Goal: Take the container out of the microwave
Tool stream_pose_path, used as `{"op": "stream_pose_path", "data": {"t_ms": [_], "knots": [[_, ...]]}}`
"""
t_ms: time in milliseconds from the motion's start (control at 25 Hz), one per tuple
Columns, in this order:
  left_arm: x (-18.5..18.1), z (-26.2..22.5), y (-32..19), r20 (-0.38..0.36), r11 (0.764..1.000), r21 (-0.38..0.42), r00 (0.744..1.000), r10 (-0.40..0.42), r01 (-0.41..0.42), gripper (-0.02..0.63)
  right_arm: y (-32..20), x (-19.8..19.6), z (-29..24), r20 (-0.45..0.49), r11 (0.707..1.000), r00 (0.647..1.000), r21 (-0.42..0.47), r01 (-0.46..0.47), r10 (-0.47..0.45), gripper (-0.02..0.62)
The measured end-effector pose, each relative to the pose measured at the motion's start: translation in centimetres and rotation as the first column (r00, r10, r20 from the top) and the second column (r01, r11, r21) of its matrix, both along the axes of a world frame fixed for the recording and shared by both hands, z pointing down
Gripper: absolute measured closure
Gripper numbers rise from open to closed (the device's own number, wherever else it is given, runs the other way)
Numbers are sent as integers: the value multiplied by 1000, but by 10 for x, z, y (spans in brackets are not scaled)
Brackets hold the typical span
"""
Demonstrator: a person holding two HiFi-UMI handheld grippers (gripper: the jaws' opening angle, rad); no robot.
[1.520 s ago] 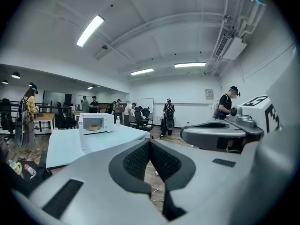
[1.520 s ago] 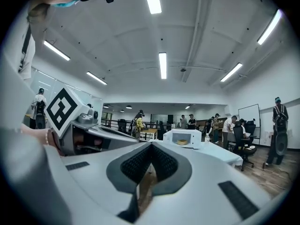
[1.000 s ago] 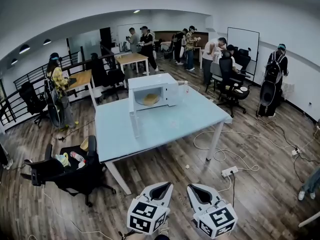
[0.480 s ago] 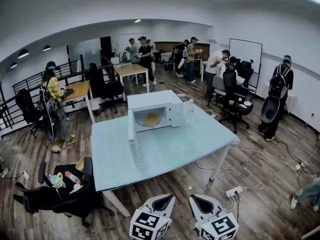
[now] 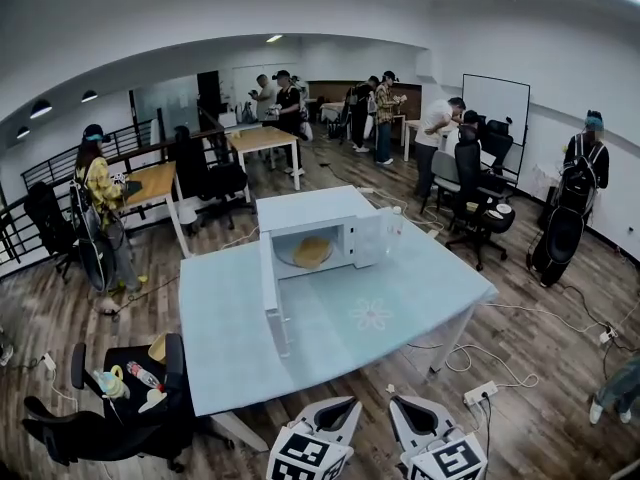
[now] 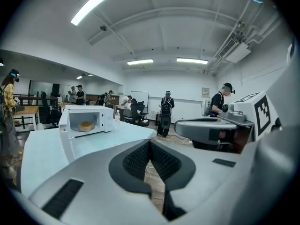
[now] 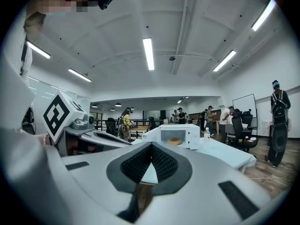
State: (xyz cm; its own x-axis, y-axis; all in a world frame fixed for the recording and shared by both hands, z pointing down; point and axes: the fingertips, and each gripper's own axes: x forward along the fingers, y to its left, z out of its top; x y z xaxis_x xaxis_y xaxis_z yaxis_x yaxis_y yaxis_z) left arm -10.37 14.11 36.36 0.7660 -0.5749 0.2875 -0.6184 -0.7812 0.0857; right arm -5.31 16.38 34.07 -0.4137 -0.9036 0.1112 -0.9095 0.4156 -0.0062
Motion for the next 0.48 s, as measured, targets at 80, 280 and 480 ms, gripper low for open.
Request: {"op": "stream_pose_path", "data": {"t_ms": [80,280,480], "knots": [[1,2,-11,-2,1000,-4,1000,5,-5,592,-12,2,1,-1,1000,1000,-8,-6,6,584],[7,6,-36,-4,1000,-20,1000,2,-2,592,-42,5,1,2,1000,1000,-5,9,-9,585],[15,9,-75,14,999,-24,1000,-26,27,592,-86,18,-1,18,999,999,0,36,-36,585]]}}
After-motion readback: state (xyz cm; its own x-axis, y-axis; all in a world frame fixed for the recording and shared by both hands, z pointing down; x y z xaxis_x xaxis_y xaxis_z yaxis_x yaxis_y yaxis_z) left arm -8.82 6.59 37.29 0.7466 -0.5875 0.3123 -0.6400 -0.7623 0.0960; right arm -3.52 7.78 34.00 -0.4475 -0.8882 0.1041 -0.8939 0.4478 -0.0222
